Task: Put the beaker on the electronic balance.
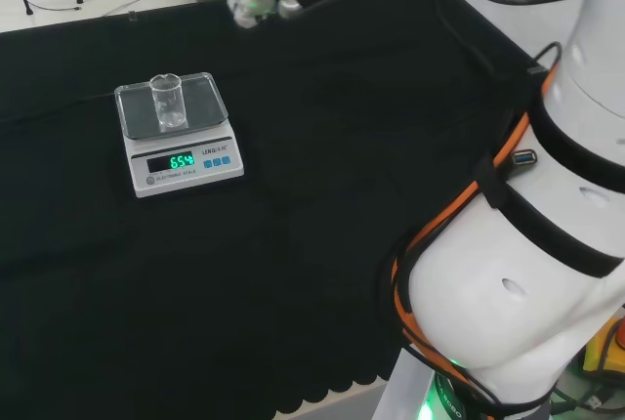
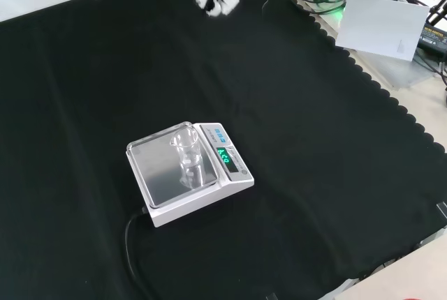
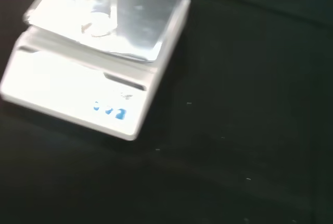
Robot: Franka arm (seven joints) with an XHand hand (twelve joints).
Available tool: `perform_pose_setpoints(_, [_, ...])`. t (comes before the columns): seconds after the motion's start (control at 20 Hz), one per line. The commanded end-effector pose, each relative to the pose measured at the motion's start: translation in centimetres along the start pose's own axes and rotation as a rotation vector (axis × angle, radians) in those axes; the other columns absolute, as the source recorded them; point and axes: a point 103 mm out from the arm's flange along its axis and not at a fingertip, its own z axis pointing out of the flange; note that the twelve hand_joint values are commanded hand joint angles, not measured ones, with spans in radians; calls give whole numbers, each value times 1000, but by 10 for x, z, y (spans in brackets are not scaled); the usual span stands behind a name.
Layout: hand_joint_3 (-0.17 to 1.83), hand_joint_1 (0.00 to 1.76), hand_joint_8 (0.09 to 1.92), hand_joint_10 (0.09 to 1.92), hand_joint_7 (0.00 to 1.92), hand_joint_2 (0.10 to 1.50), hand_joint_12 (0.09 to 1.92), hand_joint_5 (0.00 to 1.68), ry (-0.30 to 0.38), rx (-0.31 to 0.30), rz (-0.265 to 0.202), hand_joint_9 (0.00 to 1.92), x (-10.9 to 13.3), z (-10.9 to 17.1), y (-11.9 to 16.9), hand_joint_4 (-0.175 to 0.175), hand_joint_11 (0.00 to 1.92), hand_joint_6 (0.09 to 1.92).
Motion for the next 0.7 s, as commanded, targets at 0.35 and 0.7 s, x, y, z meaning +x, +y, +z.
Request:
perform_pose_setpoints(0.35, [20, 1100, 1014, 975, 1005, 1197, 1107, 807, 93, -75, 323, 1121, -61, 20, -92, -139, 1094, 1276])
perform_pose_setpoints(0.7, [20, 1085, 981, 971, 1017, 1200, 1108, 805, 106, -87, 358, 1117, -62, 26, -120, -130, 1091, 1282])
